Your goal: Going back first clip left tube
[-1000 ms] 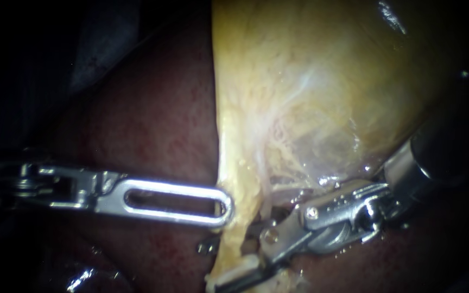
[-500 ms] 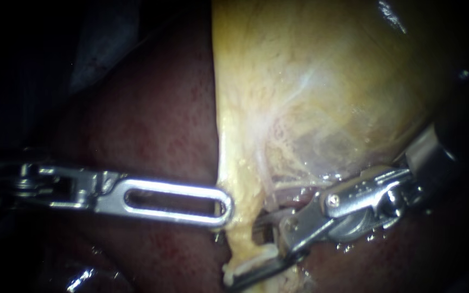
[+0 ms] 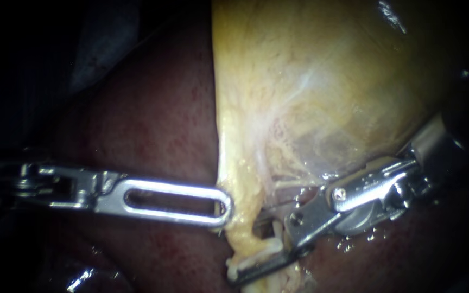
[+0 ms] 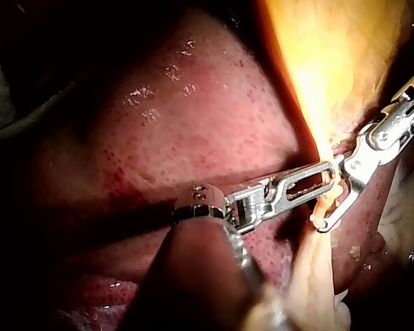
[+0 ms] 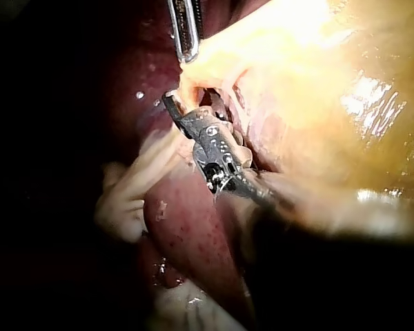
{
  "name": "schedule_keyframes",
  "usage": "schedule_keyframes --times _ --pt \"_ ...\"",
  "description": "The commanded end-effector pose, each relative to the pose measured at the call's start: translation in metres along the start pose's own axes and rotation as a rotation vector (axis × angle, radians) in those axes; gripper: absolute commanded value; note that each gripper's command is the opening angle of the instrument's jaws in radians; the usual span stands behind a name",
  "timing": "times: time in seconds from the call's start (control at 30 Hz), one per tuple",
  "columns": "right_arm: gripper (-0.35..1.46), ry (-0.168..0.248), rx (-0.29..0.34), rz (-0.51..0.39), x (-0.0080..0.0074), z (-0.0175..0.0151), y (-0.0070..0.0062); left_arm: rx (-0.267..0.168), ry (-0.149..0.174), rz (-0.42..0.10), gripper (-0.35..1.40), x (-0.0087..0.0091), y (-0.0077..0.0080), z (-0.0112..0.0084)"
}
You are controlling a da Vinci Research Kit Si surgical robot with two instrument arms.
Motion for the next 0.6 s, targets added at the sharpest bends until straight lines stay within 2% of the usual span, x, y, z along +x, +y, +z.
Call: schedule_keyframes --times 0.03,0.23,0.37,0.5,0.6 --pt "0.44 -0.011 -0.007 0.003 0.0001 -0.0001 0.0000 0.000 0.000 0.000 -0.35 0.0000 0.0000 0.0000" --pt "0.47 -0.052 -0.075 0.019 0.0003 -0.0003 -0.0003 0.001 0.001 0.000 -0.35 0.0000 -0.0001 -0.0001" --pt "0.48 -0.077 -0.109 0.033 0.0006 -0.0002 -0.0010 0.001 0.001 0.000 -0.35 0.0000 -0.0001 -0.0002" --pt "0.44 -0.086 -0.134 0.088 0.0011 0.0003 -0.0018 0.001 0.001 0.000 -0.35 0.0000 -0.0001 -0.0002" --pt "0.42 -0.117 -0.143 0.106 0.0013 0.0008 -0.0022 0.001 0.001 0.000 -0.35 0.0000 -0.0001 -0.0002"
